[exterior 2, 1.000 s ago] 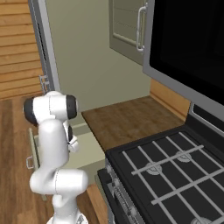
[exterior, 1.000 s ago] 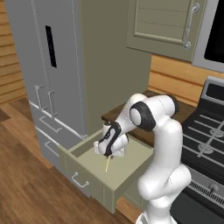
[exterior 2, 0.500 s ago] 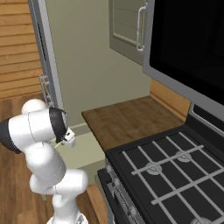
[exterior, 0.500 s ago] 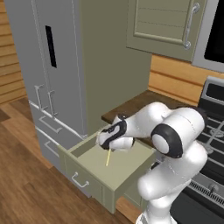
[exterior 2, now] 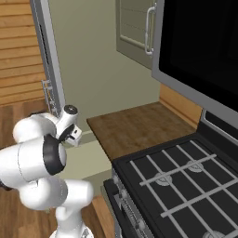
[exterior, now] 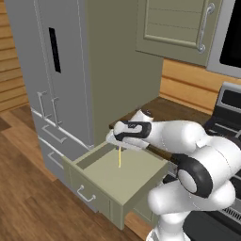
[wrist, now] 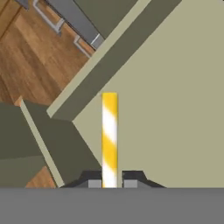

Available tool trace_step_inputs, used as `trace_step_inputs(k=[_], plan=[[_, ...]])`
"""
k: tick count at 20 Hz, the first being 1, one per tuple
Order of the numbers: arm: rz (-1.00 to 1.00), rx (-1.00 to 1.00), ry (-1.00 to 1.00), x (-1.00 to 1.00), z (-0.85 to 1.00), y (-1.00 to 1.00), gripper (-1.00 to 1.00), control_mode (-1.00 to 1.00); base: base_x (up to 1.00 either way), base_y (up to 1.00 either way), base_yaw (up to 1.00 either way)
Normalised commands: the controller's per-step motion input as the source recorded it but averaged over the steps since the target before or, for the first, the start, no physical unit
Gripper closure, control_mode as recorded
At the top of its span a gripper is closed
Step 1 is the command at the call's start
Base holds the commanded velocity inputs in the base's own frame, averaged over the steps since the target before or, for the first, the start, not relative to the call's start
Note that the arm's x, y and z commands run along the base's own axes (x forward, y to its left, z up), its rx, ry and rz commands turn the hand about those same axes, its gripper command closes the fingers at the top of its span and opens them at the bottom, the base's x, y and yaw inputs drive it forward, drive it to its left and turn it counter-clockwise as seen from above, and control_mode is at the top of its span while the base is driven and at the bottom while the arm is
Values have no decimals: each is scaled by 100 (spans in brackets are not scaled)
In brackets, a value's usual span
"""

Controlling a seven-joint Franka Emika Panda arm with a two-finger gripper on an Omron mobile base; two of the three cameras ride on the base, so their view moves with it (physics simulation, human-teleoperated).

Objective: Take a straw from the drawer in front and place it inside the glass cup on the dining counter.

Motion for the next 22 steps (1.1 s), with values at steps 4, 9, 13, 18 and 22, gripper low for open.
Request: trace_step_inputs(k=[4,9,13,18,22], plan=[[15,-1,-3,0,100,13,100,-100,0,0,0],[17,-8,-5,0,100,2,100,-100,0,0,0],[14,-29,-25,-38,100,-1,100,-100,0,0,0],[6,-27,-29,-58,90,-21,100,-100,0,0,0],[0,-9,-10,-46,48,-52,100,-100,0,0,0]])
